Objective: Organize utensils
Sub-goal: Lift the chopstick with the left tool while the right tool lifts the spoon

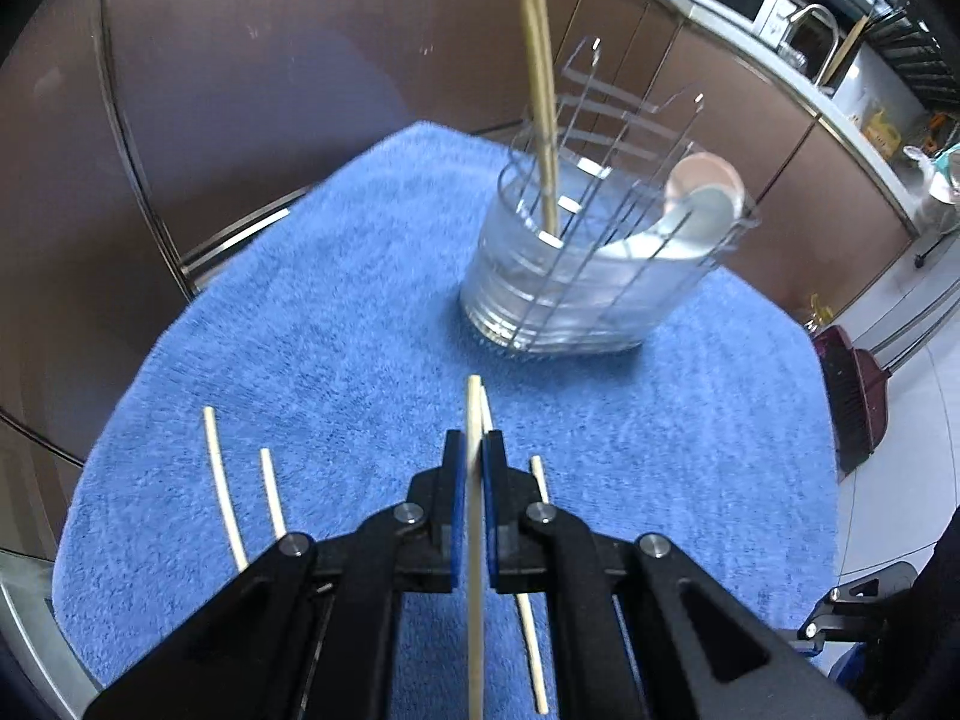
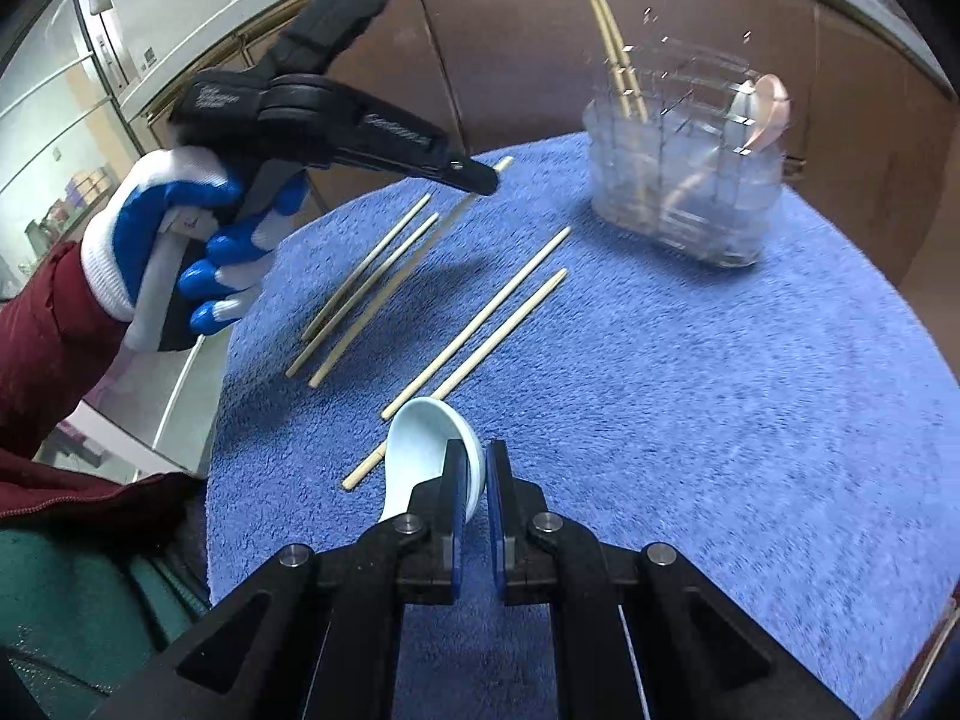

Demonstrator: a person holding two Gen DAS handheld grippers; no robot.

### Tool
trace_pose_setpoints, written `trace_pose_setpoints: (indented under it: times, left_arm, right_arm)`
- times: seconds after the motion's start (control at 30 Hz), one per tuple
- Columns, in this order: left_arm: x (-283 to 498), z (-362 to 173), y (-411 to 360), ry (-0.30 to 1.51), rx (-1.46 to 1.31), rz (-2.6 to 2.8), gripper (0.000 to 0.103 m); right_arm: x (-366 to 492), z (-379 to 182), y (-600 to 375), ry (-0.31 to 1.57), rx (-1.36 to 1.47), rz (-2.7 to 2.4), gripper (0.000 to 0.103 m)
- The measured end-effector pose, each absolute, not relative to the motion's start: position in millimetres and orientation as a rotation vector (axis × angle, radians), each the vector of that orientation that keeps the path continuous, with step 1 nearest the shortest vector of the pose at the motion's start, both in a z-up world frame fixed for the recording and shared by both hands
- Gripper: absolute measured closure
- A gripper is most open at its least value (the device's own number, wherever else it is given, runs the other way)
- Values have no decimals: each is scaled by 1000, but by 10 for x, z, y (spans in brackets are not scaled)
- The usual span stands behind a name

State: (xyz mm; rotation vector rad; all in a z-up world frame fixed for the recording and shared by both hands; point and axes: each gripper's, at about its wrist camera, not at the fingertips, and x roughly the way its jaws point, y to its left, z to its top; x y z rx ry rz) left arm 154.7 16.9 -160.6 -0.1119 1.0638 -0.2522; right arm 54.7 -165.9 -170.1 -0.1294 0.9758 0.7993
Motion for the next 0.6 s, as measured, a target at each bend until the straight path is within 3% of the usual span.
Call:
trace_pose_setpoints:
  times: [0.6]
  left_arm:
    - [1067,-1056,182,866,-130,-269,98]
  right_arm:
    - [284,-1143,-1801,812,-93,562,96]
